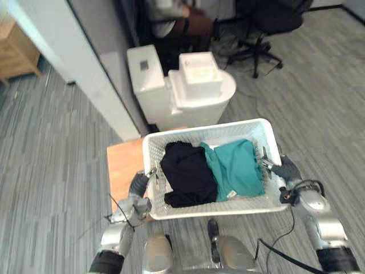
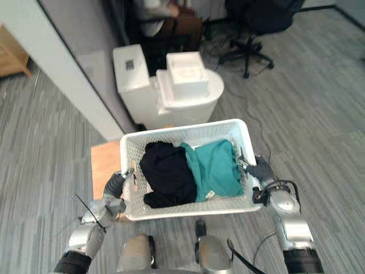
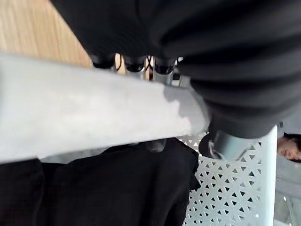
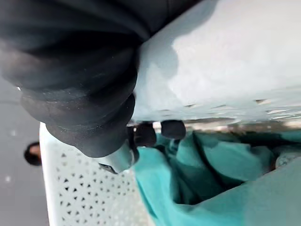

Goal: Pick up the laundry basket with both hands and put the clothes into the washing machine.

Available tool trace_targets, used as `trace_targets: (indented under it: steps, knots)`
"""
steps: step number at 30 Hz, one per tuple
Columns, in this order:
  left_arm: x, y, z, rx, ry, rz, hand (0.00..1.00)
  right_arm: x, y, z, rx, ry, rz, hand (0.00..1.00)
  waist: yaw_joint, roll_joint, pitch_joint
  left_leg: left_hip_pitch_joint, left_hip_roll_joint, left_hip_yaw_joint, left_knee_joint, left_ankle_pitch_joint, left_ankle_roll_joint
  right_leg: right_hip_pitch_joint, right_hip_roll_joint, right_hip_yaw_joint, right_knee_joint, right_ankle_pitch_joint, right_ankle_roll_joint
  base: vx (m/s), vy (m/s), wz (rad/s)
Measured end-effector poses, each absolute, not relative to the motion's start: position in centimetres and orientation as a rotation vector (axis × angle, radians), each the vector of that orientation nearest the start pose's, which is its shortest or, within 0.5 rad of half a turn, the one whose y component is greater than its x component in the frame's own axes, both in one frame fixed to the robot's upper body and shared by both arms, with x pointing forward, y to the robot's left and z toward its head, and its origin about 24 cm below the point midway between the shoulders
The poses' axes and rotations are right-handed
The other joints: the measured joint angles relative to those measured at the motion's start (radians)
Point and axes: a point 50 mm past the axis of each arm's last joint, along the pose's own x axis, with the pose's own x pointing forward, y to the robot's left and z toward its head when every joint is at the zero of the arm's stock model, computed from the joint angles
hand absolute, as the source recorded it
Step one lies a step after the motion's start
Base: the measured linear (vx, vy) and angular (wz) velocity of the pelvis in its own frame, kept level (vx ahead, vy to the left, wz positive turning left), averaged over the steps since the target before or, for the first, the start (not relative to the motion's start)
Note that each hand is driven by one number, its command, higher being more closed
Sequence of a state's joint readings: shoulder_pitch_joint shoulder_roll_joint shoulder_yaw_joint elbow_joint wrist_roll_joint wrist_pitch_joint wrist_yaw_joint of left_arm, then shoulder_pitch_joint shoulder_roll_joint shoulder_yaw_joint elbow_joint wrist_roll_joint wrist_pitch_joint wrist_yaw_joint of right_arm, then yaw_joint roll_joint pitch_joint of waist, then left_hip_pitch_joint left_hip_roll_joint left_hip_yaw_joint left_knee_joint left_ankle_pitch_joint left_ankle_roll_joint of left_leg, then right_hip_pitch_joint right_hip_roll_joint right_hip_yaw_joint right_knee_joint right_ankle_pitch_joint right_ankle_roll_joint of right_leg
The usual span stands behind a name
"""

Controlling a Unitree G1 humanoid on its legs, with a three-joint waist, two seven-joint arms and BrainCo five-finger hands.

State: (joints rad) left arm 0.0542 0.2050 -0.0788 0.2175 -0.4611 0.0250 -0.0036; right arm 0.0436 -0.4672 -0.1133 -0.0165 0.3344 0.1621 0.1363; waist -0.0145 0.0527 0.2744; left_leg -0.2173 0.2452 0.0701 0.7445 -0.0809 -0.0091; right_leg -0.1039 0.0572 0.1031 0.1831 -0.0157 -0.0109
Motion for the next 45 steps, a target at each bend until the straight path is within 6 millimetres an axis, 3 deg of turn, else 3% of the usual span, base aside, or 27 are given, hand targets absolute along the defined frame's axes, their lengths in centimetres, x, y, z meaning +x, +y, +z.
trace_targets:
  steps: [3,5,6,7,9,10,12,13,15,17,19,21,24,28,30,32,33,34,35,36,37,38,40,42,43,44,45]
  knots:
    - [22.1,18.3,-2.1,-0.266,0.302,0.025,1.0,23.7,-25.4,5.3,-0.099,0.155,0.02,1.0,0.0,0.009,-0.042,0.002,-0.02,-0.101,0.053,-0.02,0.0,0.01,0.045,0.08,-0.002,0.0,-0.021,0.14,0.019,-0.9]
    - [21.3,18.6,-1.9,-0.291,0.288,0.059,1.0,23.6,-24.9,5.2,-0.079,0.148,0.034,1.0,0.004,0.009,-0.073,0.051,-0.125,-0.223,-0.008,-0.135,-0.04,0.009,0.077,0.171,-0.003,0.009,-0.042,0.1,0.089,-1.41]
    - [20.9,18.8,-1.9,-0.305,0.28,0.079,1.0,23.6,-24.6,5.2,-0.067,0.143,0.043,1.0,0.015,0.02,-0.092,0.094,-0.193,-0.295,-0.119,-0.187,-0.035,0.009,0.098,0.233,0.0,0.013,-0.047,0.06,0.122,-1.36]
    - [20.7,18.9,-2.0,-0.311,0.281,0.086,1.0,23.5,-24.5,5.0,-0.061,0.146,0.046,1.0,0.021,0.019,-0.105,0.118,-0.211,-0.308,-0.177,-0.2,-0.016,0.001,0.109,0.26,0.006,0.012,-0.046,0.06,0.197,-1.61]
    - [20.1,19.1,-2.3,-0.326,0.285,0.112,1.0,23.1,-24.0,4.4,-0.038,0.162,0.05,1.0,0.03,0.015,-0.136,0.183,-0.183,-0.241,-0.3,-0.243,-0.014,-0.015,0.142,0.321,0.019,0.007,-0.036,0.04,0.179,-1.13]
    - [19.9,19.2,-2.3,-0.336,0.284,0.125,1.0,22.6,-23.8,4.1,-0.022,0.166,0.044,1.0,0.017,0.003,-0.154,0.205,-0.174,-0.188,-0.358,-0.259,-0.018,-0.036,0.147,0.342,0.027,0.009,-0.005,0.04,0.147,-0.93]
    - [19.9,19.2,-2.1,-0.345,0.272,0.133,1.0,22.0,-23.5,4.2,-0.013,0.155,0.033,1.0,0.016,-0.013,-0.16,0.209,-0.176,-0.113,-0.364,-0.256,-0.015,-0.062,0.148,0.394,0.027,0.021,0.015,0.0,0.141,-1.03]
    - [19.8,19.2,-2.0,-0.357,0.26,0.139,1.0,21.8,-23.3,4.3,-0.004,0.144,0.027,1.0,0.012,-0.021,-0.161,0.209,-0.175,-0.064,-0.368,-0.255,-0.012,-0.094,0.13,0.362,0.043,0.007,0.0,-0.05,0.135,-1.24]
    - [19.9,19.5,-1.7,-0.36,0.244,0.151,1.0,21.8,-23.0,4.3,0.002,0.135,0.018,1.0,0.032,-0.034,-0.164,0.234,-0.186,0.034,-0.394,-0.25,-0.005,-0.164,0.052,0.174,0.103,-0.011,-0.038,-0.05,0.114,-1.39]
    - [19.5,20.1,-1.8,-0.358,0.25,0.189,1.0,22.0,-22.2,3.6,0.011,0.158,0.031,1.0,0.025,-0.028,-0.162,0.307,-0.188,0.126,-0.437,-0.245,0.005,-0.159,-0.105,-0.195,0.12,-0.024,-0.108,0.0,0.088,-1.25]
    - [19.5,20.6,-1.8,-0.348,0.25,0.205,1.0,22.8,-21.8,3.4,0.013,0.161,0.045,1.0,0.031,-0.036,-0.166,0.34,-0.191,0.186,-0.472,-0.247,0.013,-0.165,-0.185,-0.391,0.141,-0.032,-0.12,0.02,0.029,-1.37]
    - [19.9,20.8,-1.6,-0.355,0.238,0.215,1.0,24.0,-21.6,3.5,0.017,0.152,0.054,1.0,0.024,-0.049,-0.165,0.342,-0.188,0.246,-0.499,-0.248,0.013,-0.183,-0.178,-0.408,0.101,0.003,-0.068,0.02,-0.053,-1.3]
    - [20.5,20.5,-2.2,-0.366,0.258,0.215,1.0,24.6,-21.9,3.1,0.012,0.171,0.05,1.0,0.007,-0.047,-0.163,0.343,-0.179,0.284,-0.503,-0.253,0.006,-0.181,-0.144,-0.394,0.027,0.063,-0.031,0.06,-0.02,-0.82]
    - [21.0,20.5,-2.1,-0.363,0.257,0.21,1.0,24.7,-22.0,3.2,0.006,0.167,0.046,1.0,-0.018,-0.045,-0.146,0.375,-0.15,0.289,-0.512,-0.258,-0.004,-0.177,-0.095,-0.344,0.019,0.088,-0.024,0.11,-0.059,-0.61]
    - [21.6,20.2,-2.2,-0.364,0.261,0.199,1.0,24.7,-22.2,3.3,0.002,0.165,0.034,1.0,-0.033,-0.043,-0.145,0.385,-0.133,0.286,-0.487,-0.261,-0.01,-0.171,-0.083,-0.347,0.044,0.044,-0.027,0.13,-0.075,-0.15]
    - [21.8,20.0,-2.2,-0.363,0.26,0.196,1.0,24.7,-22.5,3.4,-0.003,0.159,0.019,1.0,-0.029,-0.04,-0.145,0.314,-0.069,0.261,-0.25,-0.261,-0.011,-0.122,-0.056,-0.346,0.023,0.018,-0.031,0.16,-0.124,-0.04]
    - [21.8,20.0,-2.1,-0.366,0.259,0.196,1.0,24.7,-22.5,3.4,-0.006,0.155,0.02,1.0,-0.025,-0.029,-0.145,0.277,-0.035,0.25,-0.149,-0.257,-0.004,-0.104,-0.038,-0.346,0.007,0.016,-0.034,0.21,-0.138,-0.13]
    - [21.7,19.9,-2.1,-0.37,0.254,0.201,1.0,24.8,-22.5,3.6,-0.01,0.148,0.023,1.0,-0.011,0.0,-0.142,0.192,0.041,0.223,0.068,-0.207,0.084,-0.061,0.012,-0.346,-0.023,0.013,-0.047,0.25,-0.117,-0.39]
    - [21.2,20.1,-2.3,-0.372,0.261,0.211,1.0,24.8,-22.3,3.5,-0.011,0.15,0.033,1.0,0.013,0.024,-0.135,0.128,0.09,0.183,0.236,-0.094,0.215,-0.013,0.054,-0.329,-0.042,0.003,-0.065,0.27,-0.103,-0.49]
    - [20.9,20.2,-2.5,-0.374,0.268,0.218,1.0,24.8,-22.2,3.5,-0.012,0.152,0.04,1.0,0.027,0.029,-0.131,0.103,0.096,0.155,0.288,-0.017,0.219,0.013,0.068,-0.315,-0.05,-0.004,-0.075,0.32,-0.056,-0.55]
    - [20.1,20.4,-2.9,-0.387,0.281,0.239,1.0,24.8,-21.8,3.4,-0.022,0.157,0.064,1.0,0.042,0.022,-0.121,0.057,0.074,0.087,0.384,0.096,0.185,0.061,0.076,-0.289,-0.068,-0.018,-0.089,0.35,-0.044,-0.29]
    - [19.9,20.3,-3.0,-0.396,0.284,0.242,1.0,24.9,-21.9,3.7,-0.035,0.152,0.071,1.0,0.051,0.026,-0.118,-0.024,0.022,0.009,0.442,0.012,0.135,0.081,0.076,-0.276,-0.075,-0.033,-0.101,0.35,-0.043,-0.27]
    - [19.9,20.1,-3.0,-0.418,0.28,0.248,1.0,25.3,-21.9,4.1,-0.046,0.137,0.077,1.0,0.084,0.006,-0.102,-0.126,-0.076,-0.04,0.379,-0.092,0.089,0.106,0.057,-0.242,-0.091,-0.046,-0.101,0.34,-0.03,-0.36]
    - [19.8,20.2,-3.0,-0.429,0.279,0.256,1.0,25.6,-21.8,4.5,-0.056,0.126,0.098,1.0,0.1,-0.012,-0.093,-0.172,-0.145,-0.035,0.112,-0.126,0.04,0.138,0.032,-0.222,-0.122,-0.056,-0.1,0.32,0.01,-0.4]
    - [19.4,20.2,-3.0,-0.447,0.271,0.273,1.0,26.0,-21.6,4.9,-0.068,0.115,0.118,1.0,0.106,-0.007,-0.093,-0.167,-0.165,-0.038,-0.149,-0.108,0.013,0.156,0.026,-0.207,-0.139,-0.068,-0.087,0.35,0.064,-0.27]
    - [19.3,20.0,-2.8,-0.463,0.26,0.28,1.0,26.1,-21.7,5.1,-0.067,0.108,0.122,1.0,0.106,0.006,-0.094,-0.167,-0.173,-0.045,-0.366,-0.065,-0.042,0.18,0.028,-0.2,-0.153,-0.088,-0.069,0.46,0.102,-0.28]
    - [19.2,20.0,-2.8,-0.469,0.258,0.284,1.0,26.1,-21.7,5.1,-0.065,0.109,0.122,1.0,0.11,0.007,-0.096,-0.157,-0.179,-0.046,-0.446,0.012,-0.052,0.197,0.022,-0.189,-0.15,-0.103,-0.046,0.53,0.145,-0.31]
